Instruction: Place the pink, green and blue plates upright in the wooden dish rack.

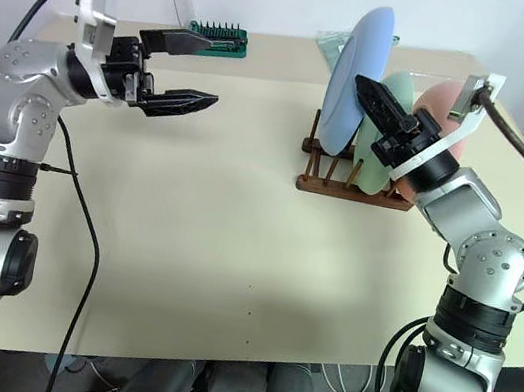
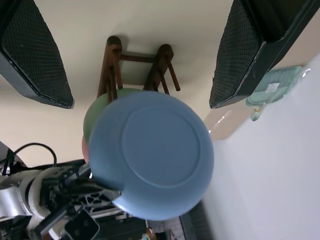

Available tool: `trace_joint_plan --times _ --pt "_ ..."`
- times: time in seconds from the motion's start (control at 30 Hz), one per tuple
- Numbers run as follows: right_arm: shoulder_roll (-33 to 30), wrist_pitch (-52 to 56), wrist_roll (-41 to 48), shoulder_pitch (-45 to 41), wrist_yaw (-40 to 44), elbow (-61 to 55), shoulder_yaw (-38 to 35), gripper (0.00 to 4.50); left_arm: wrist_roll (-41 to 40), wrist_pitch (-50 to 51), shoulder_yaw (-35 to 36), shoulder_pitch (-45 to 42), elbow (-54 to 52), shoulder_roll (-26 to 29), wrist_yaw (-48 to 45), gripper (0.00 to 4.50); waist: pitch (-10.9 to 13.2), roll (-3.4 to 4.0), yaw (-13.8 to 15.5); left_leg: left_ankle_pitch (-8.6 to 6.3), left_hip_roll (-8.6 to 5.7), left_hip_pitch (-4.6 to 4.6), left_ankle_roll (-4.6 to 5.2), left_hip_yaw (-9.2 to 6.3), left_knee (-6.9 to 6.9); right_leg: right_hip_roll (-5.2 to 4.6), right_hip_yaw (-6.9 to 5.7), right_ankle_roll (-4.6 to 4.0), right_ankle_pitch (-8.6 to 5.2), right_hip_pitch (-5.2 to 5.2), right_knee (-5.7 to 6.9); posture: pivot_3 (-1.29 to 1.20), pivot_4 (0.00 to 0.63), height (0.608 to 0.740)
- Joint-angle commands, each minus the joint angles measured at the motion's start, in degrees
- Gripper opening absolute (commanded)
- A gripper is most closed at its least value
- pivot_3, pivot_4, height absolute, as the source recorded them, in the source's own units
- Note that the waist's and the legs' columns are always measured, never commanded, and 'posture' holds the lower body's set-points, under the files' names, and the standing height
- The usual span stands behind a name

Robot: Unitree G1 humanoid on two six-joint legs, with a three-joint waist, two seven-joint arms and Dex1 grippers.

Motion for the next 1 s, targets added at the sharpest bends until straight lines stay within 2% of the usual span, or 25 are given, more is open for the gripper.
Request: trace_joint_plan --times 0.03,0.43,0.47,0.53,0.63,0.77,1.0 --pt "0.2 -1.1 -0.5 -0.1 1.1 -0.9 -0.7 0.0 -0.8 -0.2 0.8 -0.7 -1.7 0.7 0.4 4.45 0.0 0.0 0.0 0.0 0.0 0.0 0.0 0.0 0.0 0.0 0.0 0.0 0.0 0.0 0.0 0.0 0.15 0.74" --pt "1.0 -0.6 -1.5 2.5 3.2 -1.7 -0.3 0.0 -0.6 -0.1 0.8 -1.1 -1.9 0.8 0.7 4.45 0.0 0.0 0.0 0.0 0.0 0.0 0.0 0.0 0.0 0.0 0.0 0.0 0.0 0.0 -0.01 0.0 0.15 0.74" --pt "0.9 -0.6 -1.6 2.4 3.4 -1.6 -0.4 0.5 -0.7 0.0 0.8 -1.1 -1.9 0.9 0.7 4.5 0.0 0.0 0.0 0.0 0.0 0.0 0.0 0.0 0.0 0.0 0.0 0.0 0.0 0.0 -0.01 0.0 0.15 0.74" --pt "0.7 -0.7 -2.0 2.1 3.6 -1.5 -0.3 0.91 -0.7 0.1 0.9 -1.1 -1.9 0.9 0.8 4.5 0.0 0.0 0.0 0.0 0.0 0.0 0.0 0.0 0.0 0.0 0.0 0.0 0.0 0.0 -0.02 0.0 0.15 0.74" --pt "0.3 -0.7 -2.4 1.8 4.1 -1.8 -0.1 2.27 -0.8 0.1 0.9 -1.1 -1.8 0.8 0.8 4.5 0.0 0.0 0.0 0.0 0.0 0.0 0.0 0.0 0.0 0.0 0.0 0.0 0.0 0.0 -0.02 0.0 0.15 0.74" --pt "-0.7 -1.2 -4.3 1.4 4.9 -2.8 0.5 4.34 -0.8 -0.1 0.8 -1.1 -1.6 0.5 1.0 4.5 0.0 0.0 0.0 0.0 0.0 0.0 0.0 0.0 0.0 0.0 0.0 0.0 0.0 0.0 -0.02 0.0 0.15 0.74" --pt "-1.2 -3.3 -7.5 0.2 6.8 -4.5 0.8 4.43 -1.1 0.3 0.8 -0.8 -1.9 0.5 1.3 4.5 0.0 0.0 0.0 0.0 0.0 0.01 0.0 0.0 0.0 0.0 -0.01 0.0 0.0 0.0 -0.03 0.0 0.15 0.74"
